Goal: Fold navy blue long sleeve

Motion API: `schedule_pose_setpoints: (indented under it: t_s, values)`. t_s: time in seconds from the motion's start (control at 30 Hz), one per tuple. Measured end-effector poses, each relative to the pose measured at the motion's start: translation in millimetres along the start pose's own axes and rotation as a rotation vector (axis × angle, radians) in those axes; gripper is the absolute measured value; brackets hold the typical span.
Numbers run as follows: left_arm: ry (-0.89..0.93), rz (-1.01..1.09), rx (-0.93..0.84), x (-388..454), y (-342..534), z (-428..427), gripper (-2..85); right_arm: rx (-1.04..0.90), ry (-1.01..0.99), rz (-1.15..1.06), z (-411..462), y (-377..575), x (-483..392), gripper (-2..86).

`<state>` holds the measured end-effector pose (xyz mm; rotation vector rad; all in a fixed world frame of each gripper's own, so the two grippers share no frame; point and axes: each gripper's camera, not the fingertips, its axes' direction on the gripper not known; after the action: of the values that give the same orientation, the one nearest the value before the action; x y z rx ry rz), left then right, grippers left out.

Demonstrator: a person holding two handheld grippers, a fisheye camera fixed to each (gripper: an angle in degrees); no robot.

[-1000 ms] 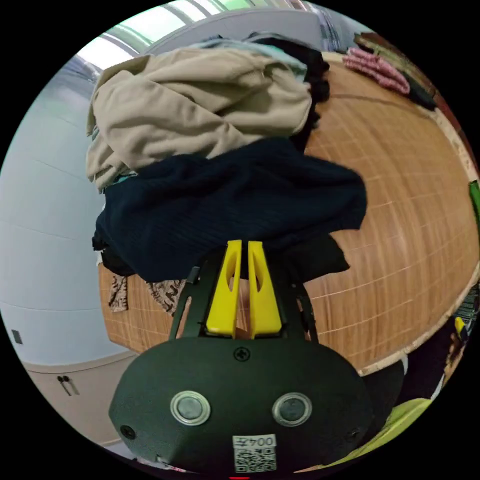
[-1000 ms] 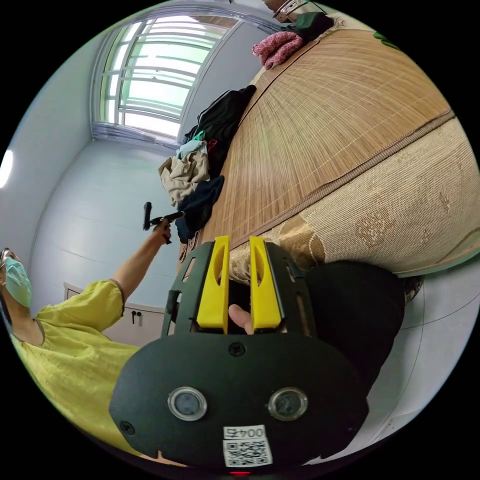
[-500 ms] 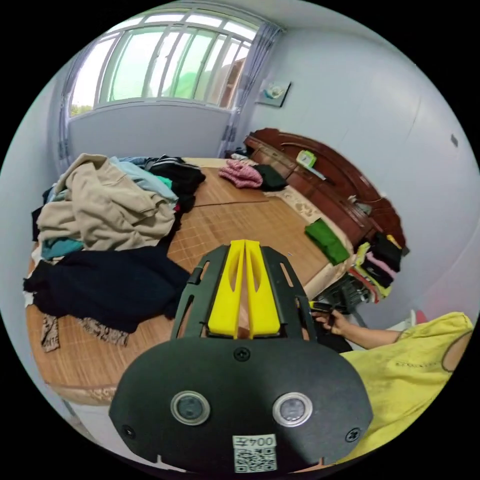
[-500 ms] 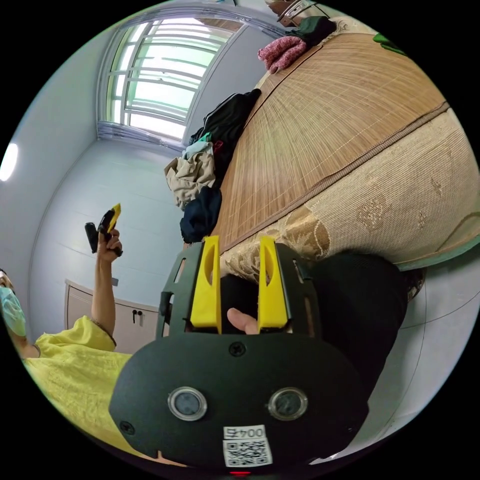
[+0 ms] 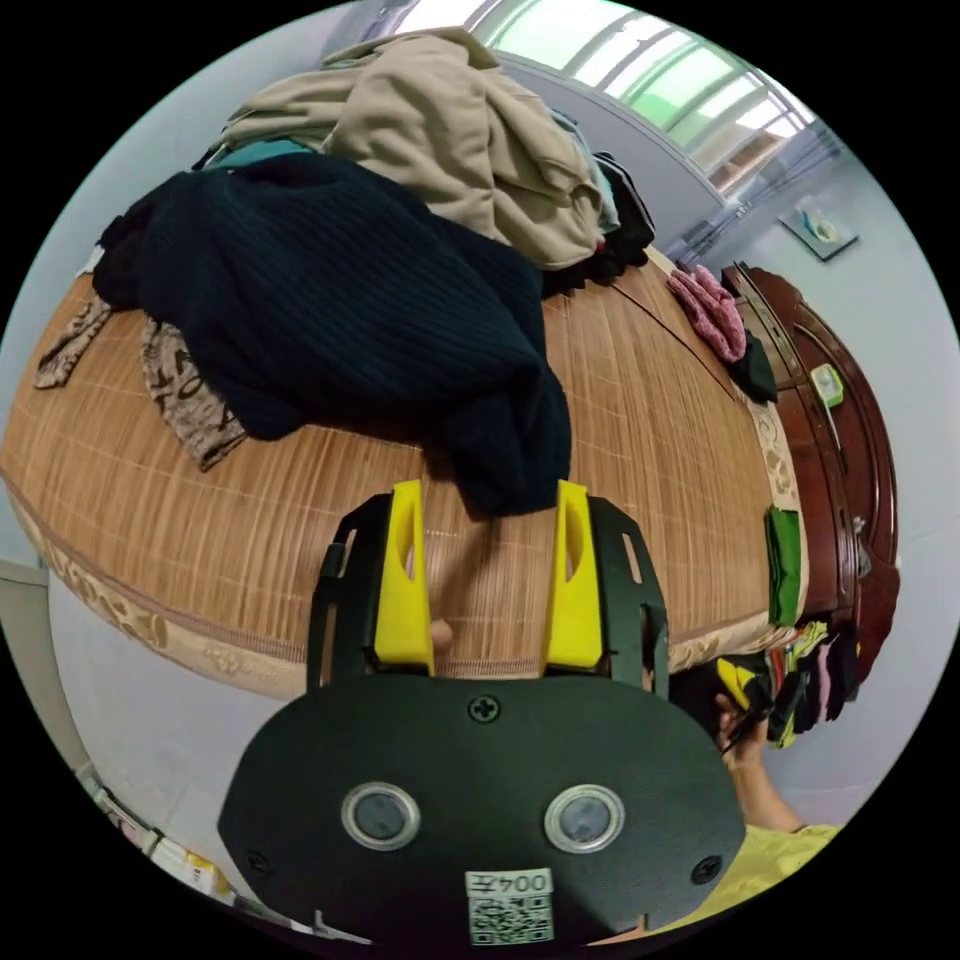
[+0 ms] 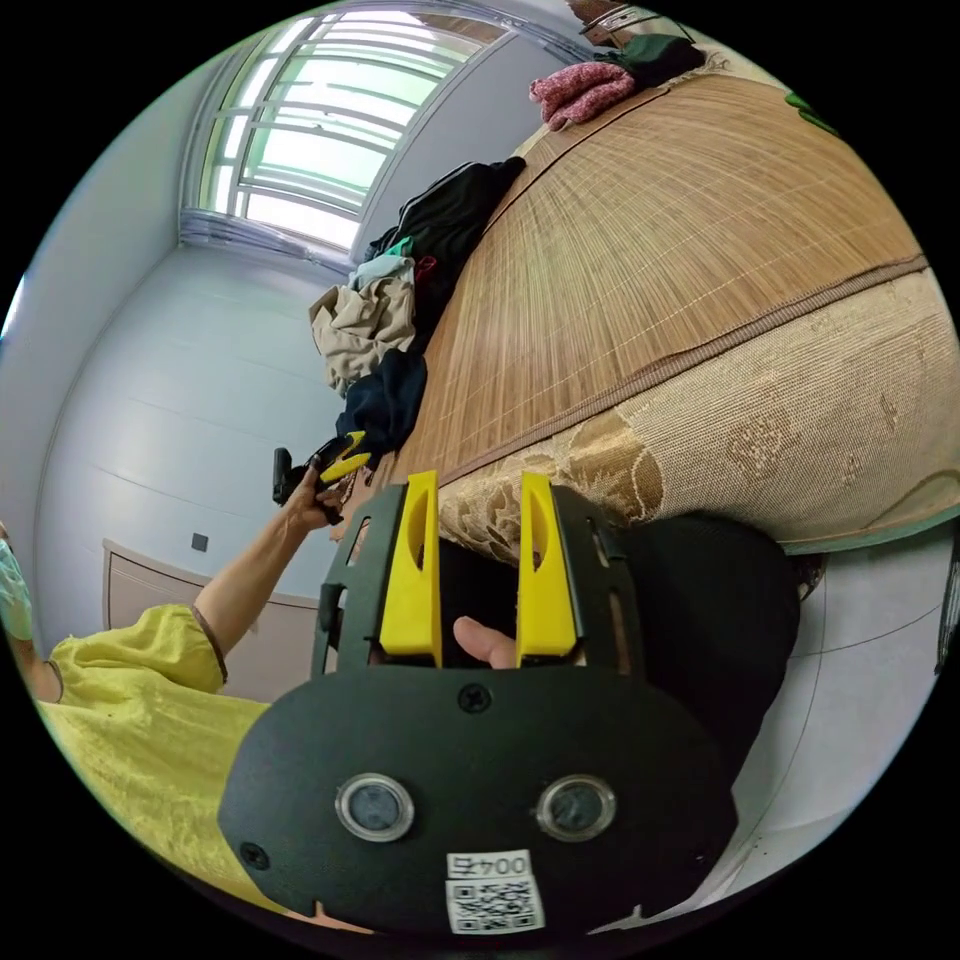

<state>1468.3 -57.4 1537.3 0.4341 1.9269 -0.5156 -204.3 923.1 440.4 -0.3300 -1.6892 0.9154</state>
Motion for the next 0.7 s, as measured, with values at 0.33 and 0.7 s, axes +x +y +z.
schedule_pose_setpoints:
  t_s: [0.33,0.7]
  values:
    - [0.162,0.290,0.077,-10.0,-50.0,-59.7,3.3,0.209,0.056,-0.206,13.7,35.1,-87.2,15.9]
    - [0.246,0.606,0.221,87.9,-29.6,-262.3,2.6,0.362,0.057,-0.659,39.0,51.4,-270.7,20.5]
